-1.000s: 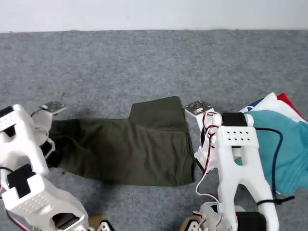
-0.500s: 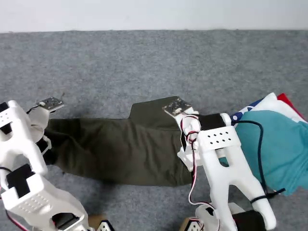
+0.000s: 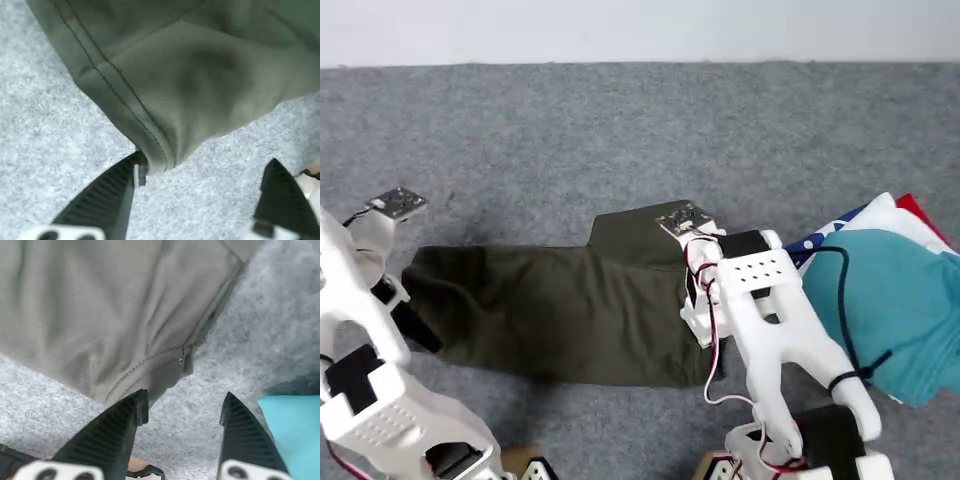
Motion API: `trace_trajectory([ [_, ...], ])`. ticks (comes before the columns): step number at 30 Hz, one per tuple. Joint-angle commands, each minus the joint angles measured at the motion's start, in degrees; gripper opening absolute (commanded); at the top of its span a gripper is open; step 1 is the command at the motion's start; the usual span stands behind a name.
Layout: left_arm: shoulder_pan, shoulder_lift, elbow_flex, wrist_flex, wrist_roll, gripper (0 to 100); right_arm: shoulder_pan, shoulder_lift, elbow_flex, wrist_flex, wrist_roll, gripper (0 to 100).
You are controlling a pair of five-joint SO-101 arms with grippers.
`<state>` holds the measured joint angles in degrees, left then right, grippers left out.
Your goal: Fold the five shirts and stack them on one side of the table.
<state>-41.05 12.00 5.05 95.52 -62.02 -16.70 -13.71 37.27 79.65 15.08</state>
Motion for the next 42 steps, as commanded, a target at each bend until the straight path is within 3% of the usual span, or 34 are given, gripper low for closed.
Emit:
trace_trajectory([
  [1,-1.0,-0.5,-2.2,0.0,-0.6,36,-0.7,0.4,-0.7,-1.1,-0.5,24.0],
  [10,-4.1,-0.9,-3.8,-4.0,-0.5,36,-5.1,2.5,-0.3,-8.8,-5.5,24.1],
  [14,-4.7,-1.0,-10.7,0.3,0.0,36,-5.3,9.0,-0.5,-10.1,-5.7,24.1],
  [19,-4.3,-0.6,-16.7,4.7,7.3,36,-5.0,17.5,-0.7,-14.5,-5.5,22.7],
  [22,-4.1,-0.6,-17.2,4.7,11.9,36,-5.9,19.6,-0.7,-16.0,-3.9,16.7],
  [26,-4.1,-0.4,-16.9,4.5,12.2,36,-6.2,19.6,-0.7,-14.7,3.6,0.0],
  [36,-3.7,-0.4,-15.5,4.7,12.5,36,9.5,19.6,-6.3,-3.1,10.3,0.9],
  [42,1.8,-0.6,-7.2,4.7,12.6,36,18.4,19.6,-12.2,1.5,15.9,0.9],
])
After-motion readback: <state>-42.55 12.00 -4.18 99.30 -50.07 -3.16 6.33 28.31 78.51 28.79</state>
